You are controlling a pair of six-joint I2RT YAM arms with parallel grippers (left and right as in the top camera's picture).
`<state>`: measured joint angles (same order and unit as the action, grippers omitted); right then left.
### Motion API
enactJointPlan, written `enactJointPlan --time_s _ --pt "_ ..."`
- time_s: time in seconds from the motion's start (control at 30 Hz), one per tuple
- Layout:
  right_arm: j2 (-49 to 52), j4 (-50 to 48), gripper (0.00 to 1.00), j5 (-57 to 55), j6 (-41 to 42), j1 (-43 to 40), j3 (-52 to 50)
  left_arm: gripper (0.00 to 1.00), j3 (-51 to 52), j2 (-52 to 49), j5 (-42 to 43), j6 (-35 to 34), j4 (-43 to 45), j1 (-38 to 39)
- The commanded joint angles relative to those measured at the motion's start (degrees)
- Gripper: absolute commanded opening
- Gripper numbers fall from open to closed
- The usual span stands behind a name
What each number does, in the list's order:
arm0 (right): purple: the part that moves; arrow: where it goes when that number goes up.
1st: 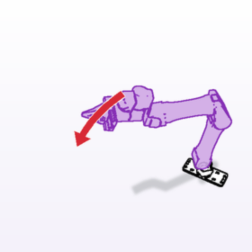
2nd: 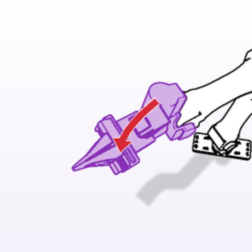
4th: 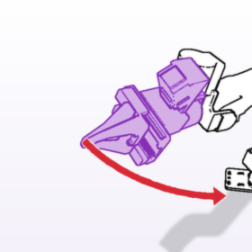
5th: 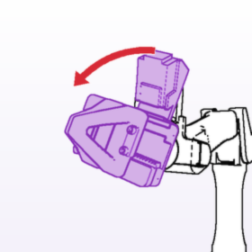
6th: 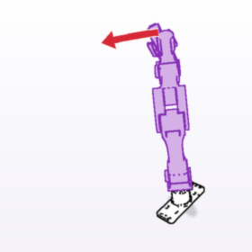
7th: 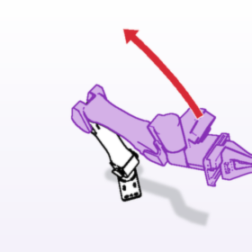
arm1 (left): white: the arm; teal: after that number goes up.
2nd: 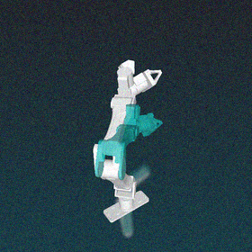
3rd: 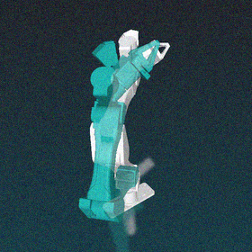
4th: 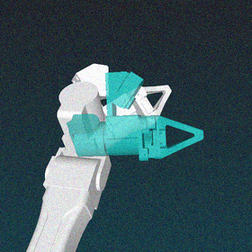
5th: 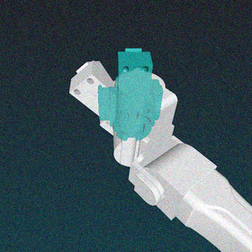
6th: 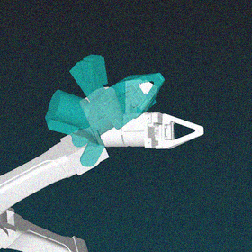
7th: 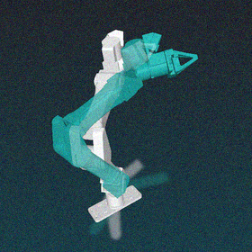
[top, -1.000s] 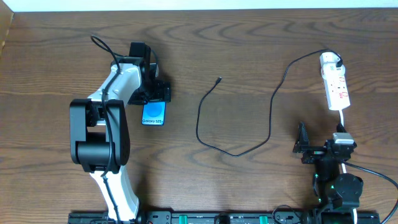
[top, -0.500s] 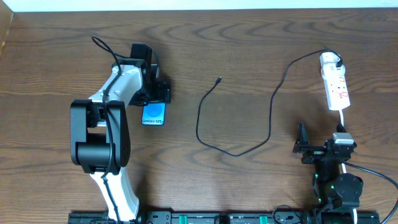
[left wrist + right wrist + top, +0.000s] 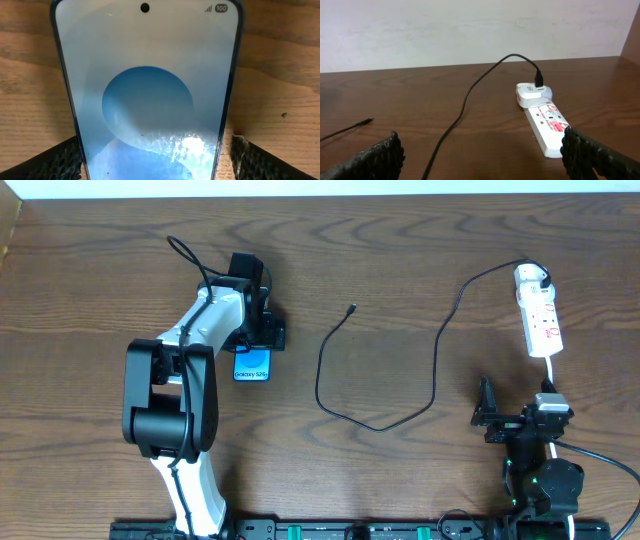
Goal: Plug charger to phone and switch on socket
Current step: 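Lower the left gripper and close it on the phone's edge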
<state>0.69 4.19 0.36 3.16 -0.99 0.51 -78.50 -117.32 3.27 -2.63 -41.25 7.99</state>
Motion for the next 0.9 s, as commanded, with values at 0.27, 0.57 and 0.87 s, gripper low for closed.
enactJointPlan --time_s 0.27,0.57,0.87 --pt "-0.35 0.11 0.99 -0.42 -0.28 0.72 -0.20 0.98 2.16 -2.32 -4.37 -4.37 0.24 0.11" --pt "-0.35 0.11 0.99 -0.42 -0.28 0.72 -0.20 0.95 2.16 -2.32 -4.37 -5.18 0.87 0.13" --pt "-0.35 0.11 0.99 -0.42 -0.26 0.72 -0.20 0.79 2.16 -2.32 -4.37 -5.16 0.87 0.13"
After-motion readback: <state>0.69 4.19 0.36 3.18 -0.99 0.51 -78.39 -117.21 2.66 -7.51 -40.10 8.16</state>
